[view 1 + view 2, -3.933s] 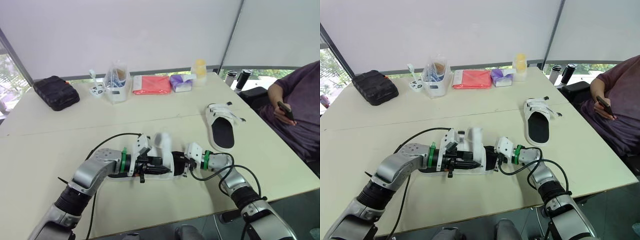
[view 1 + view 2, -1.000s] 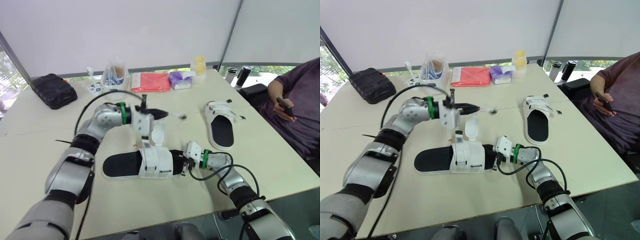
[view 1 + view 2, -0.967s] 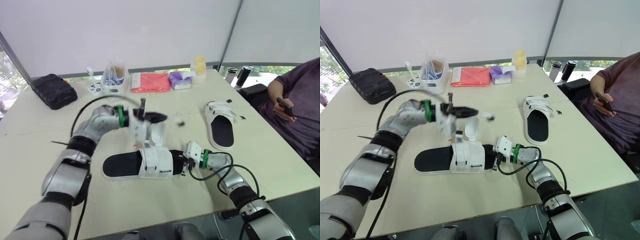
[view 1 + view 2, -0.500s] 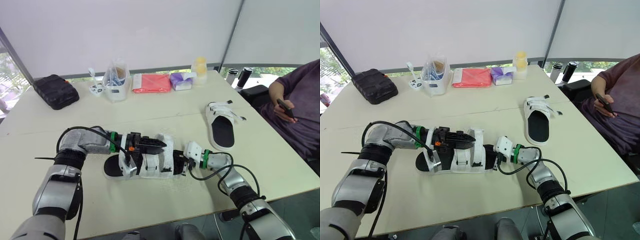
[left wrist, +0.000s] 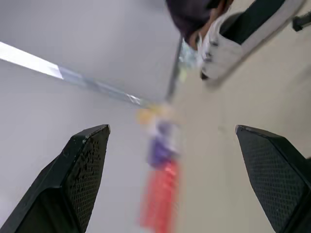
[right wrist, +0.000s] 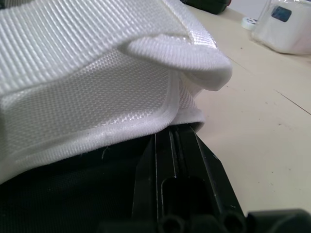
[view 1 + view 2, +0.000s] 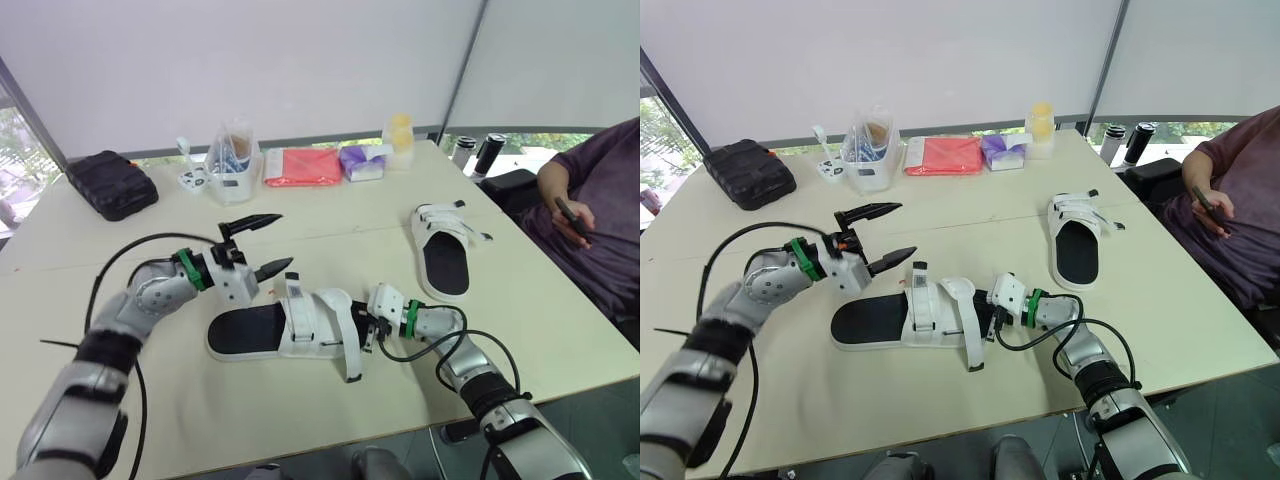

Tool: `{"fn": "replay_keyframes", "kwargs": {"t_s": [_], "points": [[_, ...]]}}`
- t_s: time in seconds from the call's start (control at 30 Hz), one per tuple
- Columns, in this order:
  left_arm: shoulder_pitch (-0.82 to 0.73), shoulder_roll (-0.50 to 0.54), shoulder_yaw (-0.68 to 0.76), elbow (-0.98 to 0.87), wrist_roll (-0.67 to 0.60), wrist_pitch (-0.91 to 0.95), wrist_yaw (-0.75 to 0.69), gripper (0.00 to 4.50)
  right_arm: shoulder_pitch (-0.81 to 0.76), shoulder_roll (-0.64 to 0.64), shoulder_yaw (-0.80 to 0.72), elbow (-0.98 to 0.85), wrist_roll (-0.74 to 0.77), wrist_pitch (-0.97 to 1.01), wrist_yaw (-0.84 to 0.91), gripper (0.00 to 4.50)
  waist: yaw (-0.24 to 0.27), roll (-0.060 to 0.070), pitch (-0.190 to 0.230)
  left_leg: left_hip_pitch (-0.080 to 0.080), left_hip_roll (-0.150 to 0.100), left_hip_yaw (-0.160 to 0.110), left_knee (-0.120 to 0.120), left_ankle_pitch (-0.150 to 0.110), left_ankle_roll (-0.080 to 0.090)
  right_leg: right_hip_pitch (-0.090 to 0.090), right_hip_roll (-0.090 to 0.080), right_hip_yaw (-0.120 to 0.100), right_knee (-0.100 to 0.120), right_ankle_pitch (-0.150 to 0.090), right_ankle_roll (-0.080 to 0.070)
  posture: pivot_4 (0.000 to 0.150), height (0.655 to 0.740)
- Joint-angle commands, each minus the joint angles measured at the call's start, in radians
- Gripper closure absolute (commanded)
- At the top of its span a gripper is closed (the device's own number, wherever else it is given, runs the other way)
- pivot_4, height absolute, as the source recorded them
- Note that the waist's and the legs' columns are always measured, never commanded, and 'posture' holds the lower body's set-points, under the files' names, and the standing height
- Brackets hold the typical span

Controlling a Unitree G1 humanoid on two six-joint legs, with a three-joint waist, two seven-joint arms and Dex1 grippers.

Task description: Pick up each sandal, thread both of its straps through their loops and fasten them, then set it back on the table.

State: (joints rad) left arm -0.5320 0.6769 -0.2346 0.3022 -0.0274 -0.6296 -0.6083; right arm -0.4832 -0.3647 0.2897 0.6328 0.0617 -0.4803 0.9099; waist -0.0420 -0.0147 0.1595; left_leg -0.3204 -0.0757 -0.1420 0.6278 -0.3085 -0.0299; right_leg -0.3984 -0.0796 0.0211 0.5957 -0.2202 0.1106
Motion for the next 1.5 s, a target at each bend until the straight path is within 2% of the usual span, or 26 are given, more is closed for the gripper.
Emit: {"fn": "replay_keyframes", "kwargs": {"t_s": [0.03,0.1,0.2,0.4,0.53,0.7,0.93,1.13,1.37,1.5], "points": [[0.037,0.079,0.007,-0.437,-0.598,0.773,-0.096,0.22,0.069,-0.026,0.055,0.176,-0.114,0.081,-0.003,4.5,0.0,-0.002,0.001,0.0,0.0,0.0,0.0,0.0,0.0,0.0,0.0,0.0,0.0,0.0,0.0,0.15,0.74],[0.049,0.117,0.034,-0.583,-0.864,1.088,-0.069,0.22,0.064,-0.023,0.058,0.181,-0.116,0.08,-0.001,4.5,-0.001,-0.004,0.003,-0.001,0.0,-0.001,0.0,0.0,0.0,0.0,0.001,0.001,0.001,0.0,0.0,0.15,0.74],[0.072,0.165,0.079,-0.692,-1.123,1.34,-0.051,0.22,0.059,-0.019,0.061,0.185,-0.117,0.079,0.003,4.5,-0.002,-0.003,0.004,0.0,0.0,-0.001,0.0,-0.001,0.0,0.003,0.001,0.001,0.0,-0.002,-0.001,0.15,0.74],[0.133,0.228,0.105,-0.765,-1.258,1.583,-0.069,0.22,0.05,-0.016,0.066,0.193,-0.118,0.076,0.004,4.5,-0.002,-0.003,0.004,0.0,0.0,-0.001,-0.001,-0.001,-0.001,0.001,0.002,0.001,0.0,-0.003,-0.003,0.15,0.74],[0.099,0.181,0.077,-0.753,-1.295,1.686,-0.031,0.22,0.044,-0.012,0.066,0.2,-0.118,0.075,0.003,4.5,0.0,-0.005,0.003,0.0,0.0,-0.001,0.0,-0.002,-0.003,0.003,0.002,0.002,-0.001,-0.003,-0.003,0.15,0.74],[0.032,0.071,0.02,-0.699,-1.232,1.761,-0.017,0.22,0.047,-0.008,0.066,0.196,-0.117,0.076,-0.002,4.5,-0.002,-0.006,0.002,0.0,0.0,-0.001,0.0,-0.003,-0.004,0.003,0.002,0.002,-0.002,-0.003,-0.003,0.15,0.74],[-0.019,0.017,-0.044,-0.647,-1.065,1.784,-0.051,0.22,0.058,-0.014,0.057,0.181,-0.112,0.083,-0.013,4.5,-0.002,-0.008,0.001,0.0,0.0,0.0,0.001,-0.002,-0.004,0.002,0.002,0.002,-0.002,-0.003,-0.003,0.15,0.74],[0.065,0.007,-0.044,-0.693,-0.96,1.733,-0.064,0.22,0.079,-0.02,0.053,0.169,-0.109,0.083,-0.02,4.5,-0.002,-0.008,-0.001,0.0,0.0,0.0,0.0,-0.003,-0.004,0.003,0.002,0.002,-0.002,-0.003,-0.004,0.15,0.74],[0.115,-0.127,-0.019,-0.69,-0.891,1.694,0.031,0.22,0.087,-0.014,0.058,0.159,-0.111,0.088,-0.017,4.5,0.001,-0.006,-0.005,0.0,0.001,-0.001,0.001,-0.003,-0.005,0.006,0.002,0.001,-0.009,-0.004,-0.004,0.15,0.74],[0.119,-0.163,-0.027,-0.687,-0.859,1.702,0.035,0.22,0.087,-0.016,0.058,0.157,-0.11,0.089,-0.011,4.5,-0.002,-0.006,-0.005,-0.001,0.001,-0.001,0.0,-0.004,-0.005,0.007,0.001,0.0,-0.013,-0.003,-0.004,0.15,0.74]]}}
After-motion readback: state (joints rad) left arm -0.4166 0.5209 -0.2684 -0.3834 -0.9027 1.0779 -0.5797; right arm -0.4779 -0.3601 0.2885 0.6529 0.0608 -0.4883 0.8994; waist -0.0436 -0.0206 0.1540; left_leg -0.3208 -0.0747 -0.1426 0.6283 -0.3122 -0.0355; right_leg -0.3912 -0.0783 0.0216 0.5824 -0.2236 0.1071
